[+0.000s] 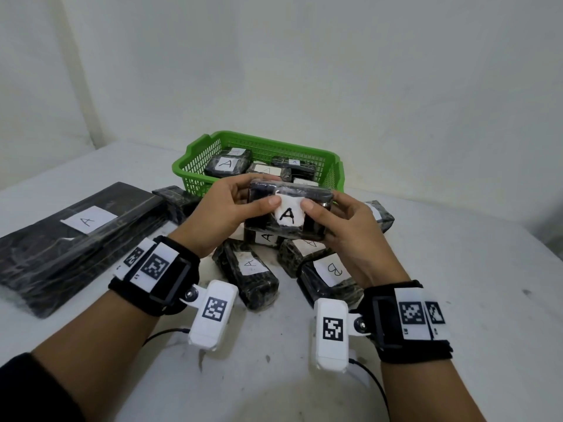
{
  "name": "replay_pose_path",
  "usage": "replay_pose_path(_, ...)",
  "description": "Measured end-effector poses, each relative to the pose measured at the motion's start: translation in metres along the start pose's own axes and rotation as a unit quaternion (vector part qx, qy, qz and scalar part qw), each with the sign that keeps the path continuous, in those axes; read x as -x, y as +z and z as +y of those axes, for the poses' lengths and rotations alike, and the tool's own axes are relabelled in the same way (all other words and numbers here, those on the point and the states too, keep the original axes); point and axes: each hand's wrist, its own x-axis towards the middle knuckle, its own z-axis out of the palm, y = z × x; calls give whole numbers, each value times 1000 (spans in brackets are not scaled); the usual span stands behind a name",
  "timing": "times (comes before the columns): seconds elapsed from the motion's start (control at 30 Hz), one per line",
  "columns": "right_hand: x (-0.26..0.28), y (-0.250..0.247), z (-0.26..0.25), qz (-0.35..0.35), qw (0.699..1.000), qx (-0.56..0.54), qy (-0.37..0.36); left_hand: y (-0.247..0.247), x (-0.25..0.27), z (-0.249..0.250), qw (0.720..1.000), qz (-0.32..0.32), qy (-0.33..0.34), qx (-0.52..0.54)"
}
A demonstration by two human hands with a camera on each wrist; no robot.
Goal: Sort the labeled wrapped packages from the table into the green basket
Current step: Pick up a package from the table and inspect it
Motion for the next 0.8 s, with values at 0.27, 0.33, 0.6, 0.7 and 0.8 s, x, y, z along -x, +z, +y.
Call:
replay_pose_path(0.27,0,0,0,-12,1000,2,15,-2,2,2,996,0,74,-54)
replay_pose_path(0.33,2,0,-4,-26,998,-31,58,-2,2,3,994,-12,85,-64)
replay_pose_path(0.6,0,-5,-6,-13,995,-99,31,-1,1,0,998,-54,-17,21)
replay_pose_path(0.7,-1,-6,-3,-24,997,-68,36,1,-1,-2,999,-10,-24,27)
replay_pose_path(0.8,-4,-5,4,-3,1000,-15,22,2,1,-5,999,-29,-15,-8)
